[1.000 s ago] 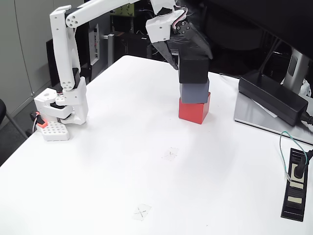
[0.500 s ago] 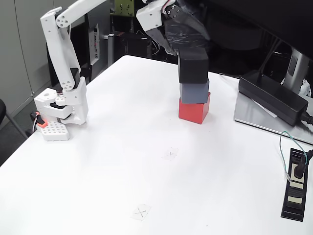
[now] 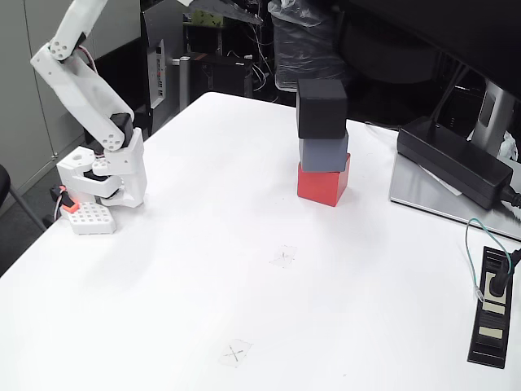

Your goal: Stack the three blocks in an ordered color.

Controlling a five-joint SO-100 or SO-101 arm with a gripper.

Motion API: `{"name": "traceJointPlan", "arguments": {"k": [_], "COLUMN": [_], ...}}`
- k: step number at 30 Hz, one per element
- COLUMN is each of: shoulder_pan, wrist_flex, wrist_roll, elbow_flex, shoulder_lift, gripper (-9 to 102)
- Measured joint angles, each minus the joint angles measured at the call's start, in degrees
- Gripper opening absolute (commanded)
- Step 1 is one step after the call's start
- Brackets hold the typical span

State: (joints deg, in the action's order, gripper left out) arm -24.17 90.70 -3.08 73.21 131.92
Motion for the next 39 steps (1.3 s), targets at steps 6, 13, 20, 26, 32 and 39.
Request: {"name": "traceJointPlan", "arguments": {"k": [6, 13, 20, 26, 32, 39], "shoulder_pan": [0.0, 0.0, 0.0, 0.1, 2.1, 11.2], "wrist_flex": [0.1, 0.1, 0.1, -2.9, -17.3, -30.2], "wrist_roll": [0.0, 0.0, 0.0, 0.0, 0.0, 0.0], "elbow_flex": [0.0, 0.5, 11.2, 27.9, 44.2, 66.8], "shoulder_lift": [9.8, 23.0, 39.6, 47.5, 51.4, 54.7], "gripper": [0, 0, 0, -1, -1, -1]}}
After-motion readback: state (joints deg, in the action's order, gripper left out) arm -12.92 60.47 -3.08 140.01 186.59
